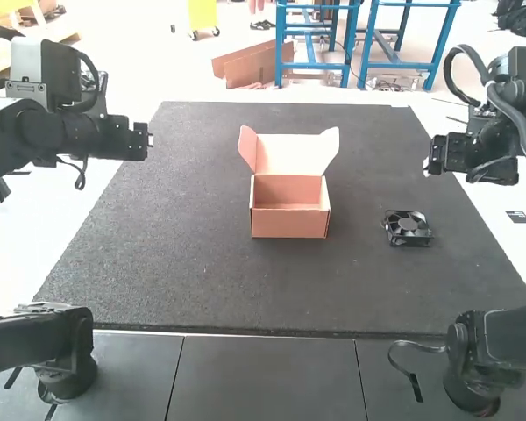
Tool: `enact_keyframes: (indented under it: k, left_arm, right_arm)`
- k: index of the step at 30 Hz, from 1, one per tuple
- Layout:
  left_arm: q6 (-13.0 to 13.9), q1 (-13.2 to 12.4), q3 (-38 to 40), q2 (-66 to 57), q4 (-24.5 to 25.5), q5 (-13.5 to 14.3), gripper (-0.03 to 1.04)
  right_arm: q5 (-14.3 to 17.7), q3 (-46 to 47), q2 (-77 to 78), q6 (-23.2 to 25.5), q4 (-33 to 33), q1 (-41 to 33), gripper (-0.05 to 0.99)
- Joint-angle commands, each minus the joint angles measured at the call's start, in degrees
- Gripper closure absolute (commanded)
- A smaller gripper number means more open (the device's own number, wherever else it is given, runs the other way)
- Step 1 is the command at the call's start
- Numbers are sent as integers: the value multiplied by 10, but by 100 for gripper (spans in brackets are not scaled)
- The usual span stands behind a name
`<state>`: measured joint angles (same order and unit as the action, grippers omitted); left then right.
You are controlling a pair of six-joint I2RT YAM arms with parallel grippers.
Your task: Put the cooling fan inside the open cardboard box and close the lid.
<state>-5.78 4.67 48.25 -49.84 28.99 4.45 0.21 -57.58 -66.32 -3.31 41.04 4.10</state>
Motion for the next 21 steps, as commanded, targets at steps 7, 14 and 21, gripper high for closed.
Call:
enact_keyframes:
  k: [7,14,21]
  left_arm:
    - [9,1,26,-24,-4,-14,4]
    - [9,1,24,-31,-9,-14,4]
    - [9,1,24,-39,-15,-14,4]
  right_arm:
    - [-5,-39,-78,-140,29,60,4]
    - [-11,-61,-166,-169,34,99,4]
    - [-24,-65,-231,-173,11,101,4]
